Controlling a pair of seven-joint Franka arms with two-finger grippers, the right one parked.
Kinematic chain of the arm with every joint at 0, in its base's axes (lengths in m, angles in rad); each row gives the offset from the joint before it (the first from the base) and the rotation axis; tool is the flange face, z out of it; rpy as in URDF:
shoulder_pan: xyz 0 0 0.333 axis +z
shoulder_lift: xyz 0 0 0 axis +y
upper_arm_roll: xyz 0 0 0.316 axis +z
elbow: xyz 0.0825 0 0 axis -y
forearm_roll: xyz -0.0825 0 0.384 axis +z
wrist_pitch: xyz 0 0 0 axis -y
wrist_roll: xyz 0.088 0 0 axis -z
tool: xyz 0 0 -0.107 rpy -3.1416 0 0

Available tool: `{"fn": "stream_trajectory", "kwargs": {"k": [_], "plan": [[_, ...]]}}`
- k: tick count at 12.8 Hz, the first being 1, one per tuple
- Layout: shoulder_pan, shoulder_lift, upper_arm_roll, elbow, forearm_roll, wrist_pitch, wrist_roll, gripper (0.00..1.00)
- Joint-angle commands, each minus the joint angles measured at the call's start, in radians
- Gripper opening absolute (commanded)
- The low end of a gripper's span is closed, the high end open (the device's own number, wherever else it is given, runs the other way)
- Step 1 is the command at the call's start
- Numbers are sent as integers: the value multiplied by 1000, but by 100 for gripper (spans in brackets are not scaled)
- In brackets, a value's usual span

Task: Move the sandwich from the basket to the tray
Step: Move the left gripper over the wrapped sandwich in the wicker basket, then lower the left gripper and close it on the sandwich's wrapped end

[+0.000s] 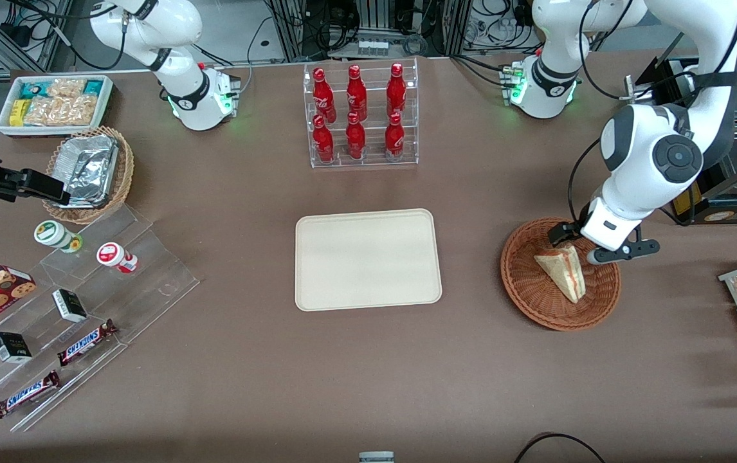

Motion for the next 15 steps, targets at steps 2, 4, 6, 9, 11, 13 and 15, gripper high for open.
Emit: {"fn": "stream_trajectory", "kwargs": {"k": [2,4,6,9,11,13,15], "plan": [[2,42,-2,-3,-6,84,-228,100],[3,59,1,-3,-2,84,-228,100],[2,85,10,0,4,87,-228,100],[2,113,26,0,8,114,-228,100],[2,144,30,0,8,146,-233,100],[2,176,30,0,7,177,-242,100],[2,196,30,-5,7,199,-262,100]]}}
